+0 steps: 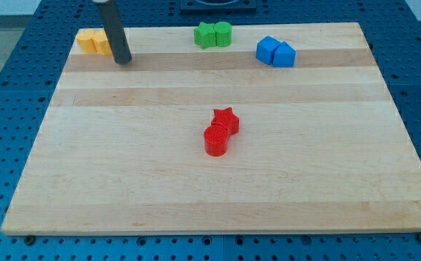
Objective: Point at red star
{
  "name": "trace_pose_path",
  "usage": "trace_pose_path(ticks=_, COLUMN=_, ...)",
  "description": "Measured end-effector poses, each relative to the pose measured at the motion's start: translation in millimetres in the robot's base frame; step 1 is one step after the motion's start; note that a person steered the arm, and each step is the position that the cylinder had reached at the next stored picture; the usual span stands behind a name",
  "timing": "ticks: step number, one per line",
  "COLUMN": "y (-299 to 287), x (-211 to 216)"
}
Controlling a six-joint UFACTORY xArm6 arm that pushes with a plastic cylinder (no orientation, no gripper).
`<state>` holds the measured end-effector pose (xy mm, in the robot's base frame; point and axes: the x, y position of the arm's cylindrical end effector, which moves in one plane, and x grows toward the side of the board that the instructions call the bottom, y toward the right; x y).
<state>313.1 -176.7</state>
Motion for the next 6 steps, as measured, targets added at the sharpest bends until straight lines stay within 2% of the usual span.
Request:
trace_pose_path(ticks=1, y=61.8, x=29.7)
trace_pose_path(ticks=2, y=155.3, x=51.7)
trace_pose_path(ticks=4, y=281.9, x=144.3)
trace_pose_path(ticks=5, y=280.2, x=174.8)
trace_pose_path(ticks=6, y=251.3, x=177.0)
